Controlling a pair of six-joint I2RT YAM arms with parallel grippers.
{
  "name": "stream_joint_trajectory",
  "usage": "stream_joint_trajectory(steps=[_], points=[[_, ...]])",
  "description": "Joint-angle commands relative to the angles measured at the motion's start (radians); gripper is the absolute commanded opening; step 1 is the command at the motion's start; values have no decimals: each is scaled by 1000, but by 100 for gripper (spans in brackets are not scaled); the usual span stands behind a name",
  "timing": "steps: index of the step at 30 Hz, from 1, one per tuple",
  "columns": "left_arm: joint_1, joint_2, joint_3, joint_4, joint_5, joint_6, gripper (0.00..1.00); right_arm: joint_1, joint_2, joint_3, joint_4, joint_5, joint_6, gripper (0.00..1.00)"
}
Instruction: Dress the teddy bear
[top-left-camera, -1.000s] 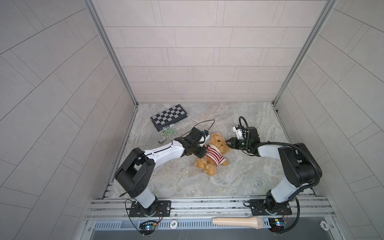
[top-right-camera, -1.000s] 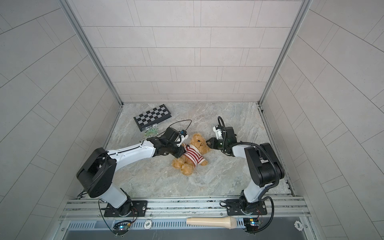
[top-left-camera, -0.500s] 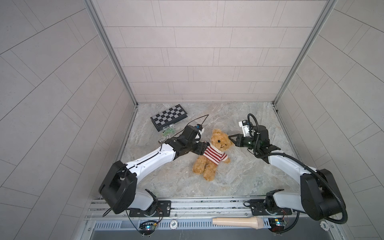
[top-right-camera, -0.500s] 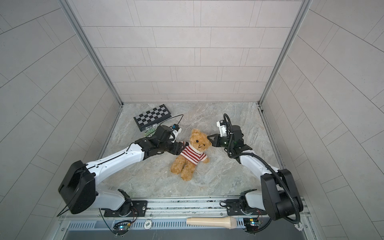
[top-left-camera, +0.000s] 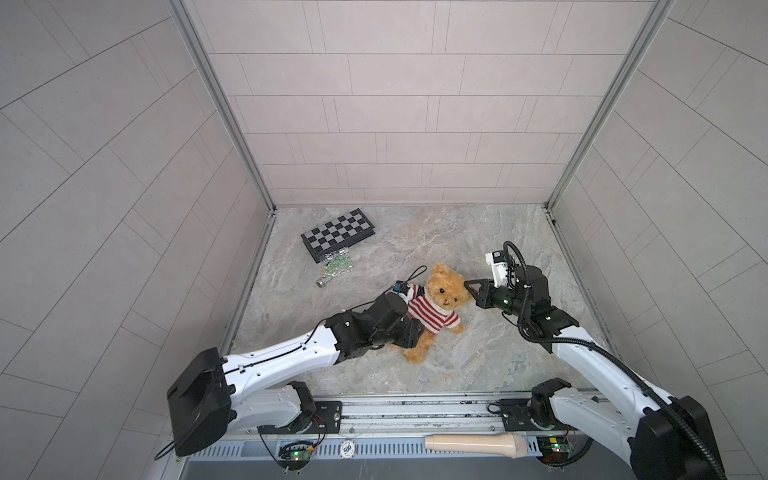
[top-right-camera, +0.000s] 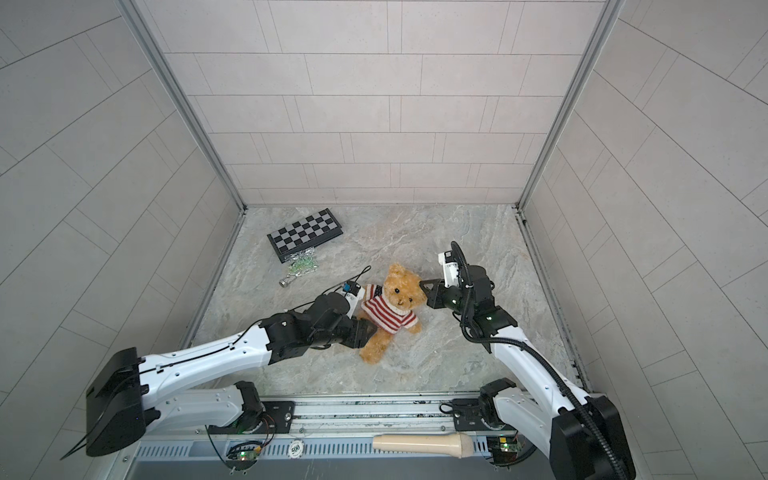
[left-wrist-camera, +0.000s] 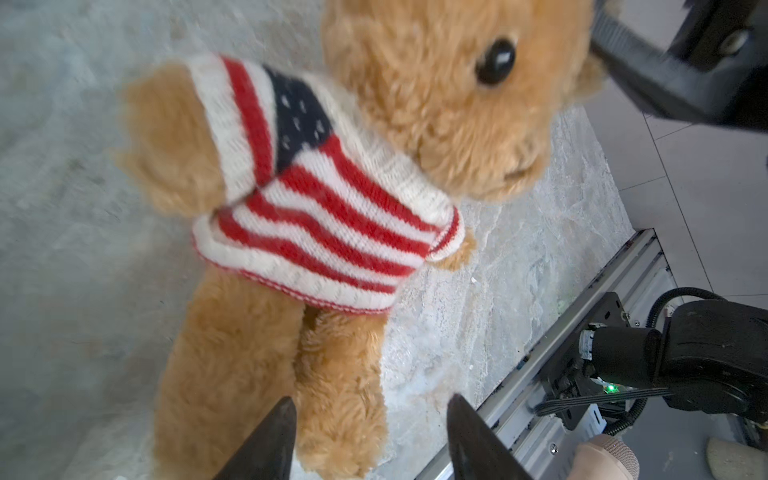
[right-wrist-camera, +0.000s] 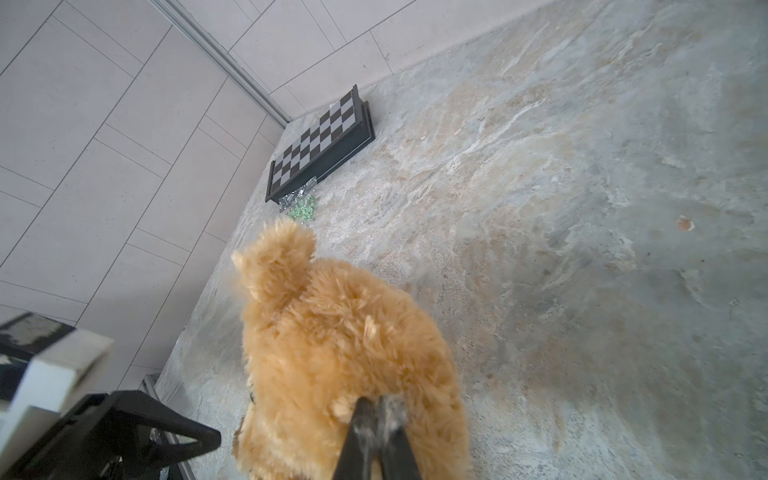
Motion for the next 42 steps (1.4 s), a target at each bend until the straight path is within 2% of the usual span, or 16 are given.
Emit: stream_joint_trajectory(steps=[1, 9, 13, 20, 26, 29, 42], points=[[-15, 33, -9, 124, -66, -112, 60, 22, -25, -14, -20, 58, 15, 0], [27, 204, 19, 251, -22, -109, 60, 30, -74, -15, -63, 80, 14, 0], [58, 244, -14, 344, -1, -139, 54, 36, -71, -14, -68, 80, 15, 0], [61, 309, -25, 417, 18, -173, 41, 44, -75, -11, -68, 92, 20, 0], [65, 301, -43, 423, -5, -183, 22, 46, -76, -5, -76, 97, 16, 0], [71, 287, -57, 424, -10, -184, 16, 45, -80, -5, -78, 98, 18, 0], [101, 209, -110, 360, -27, -169, 8, 46, -100, 0, -105, 124, 5, 0]])
